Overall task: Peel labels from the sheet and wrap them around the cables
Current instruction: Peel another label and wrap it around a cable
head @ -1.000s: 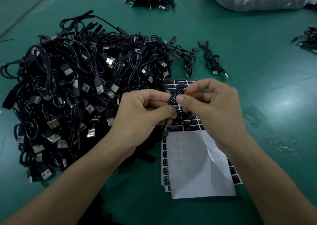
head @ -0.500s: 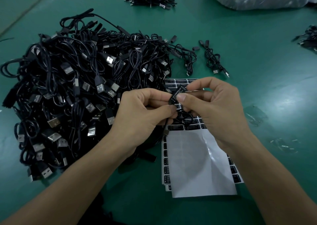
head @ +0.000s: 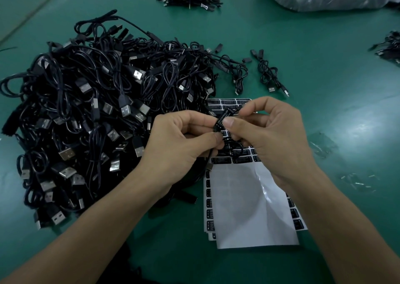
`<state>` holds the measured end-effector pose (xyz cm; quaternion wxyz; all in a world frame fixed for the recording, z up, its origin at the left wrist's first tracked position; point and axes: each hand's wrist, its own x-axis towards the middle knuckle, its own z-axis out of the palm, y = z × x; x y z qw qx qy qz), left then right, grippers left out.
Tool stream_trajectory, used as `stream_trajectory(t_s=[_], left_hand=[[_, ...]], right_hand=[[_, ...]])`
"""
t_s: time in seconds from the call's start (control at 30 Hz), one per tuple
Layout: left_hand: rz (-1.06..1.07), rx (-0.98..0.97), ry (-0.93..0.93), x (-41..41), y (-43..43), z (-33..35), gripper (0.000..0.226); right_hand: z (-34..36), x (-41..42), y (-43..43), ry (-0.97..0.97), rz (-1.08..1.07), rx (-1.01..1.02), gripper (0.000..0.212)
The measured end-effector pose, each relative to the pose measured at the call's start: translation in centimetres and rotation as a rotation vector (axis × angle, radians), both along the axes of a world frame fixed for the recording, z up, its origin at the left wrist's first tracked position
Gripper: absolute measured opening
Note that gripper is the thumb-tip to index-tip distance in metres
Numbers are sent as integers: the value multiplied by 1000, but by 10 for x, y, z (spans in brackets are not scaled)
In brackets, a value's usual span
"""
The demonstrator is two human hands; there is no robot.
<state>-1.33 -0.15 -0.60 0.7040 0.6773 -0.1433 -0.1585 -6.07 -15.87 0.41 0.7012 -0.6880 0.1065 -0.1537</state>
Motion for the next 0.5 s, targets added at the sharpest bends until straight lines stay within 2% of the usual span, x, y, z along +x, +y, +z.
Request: stream_trajectory(t_s=[0.5], left_hand=[[-10, 7, -16, -1, 0, 1, 15]], right_hand=[[1, 0, 1, -17, -6, 7, 30]])
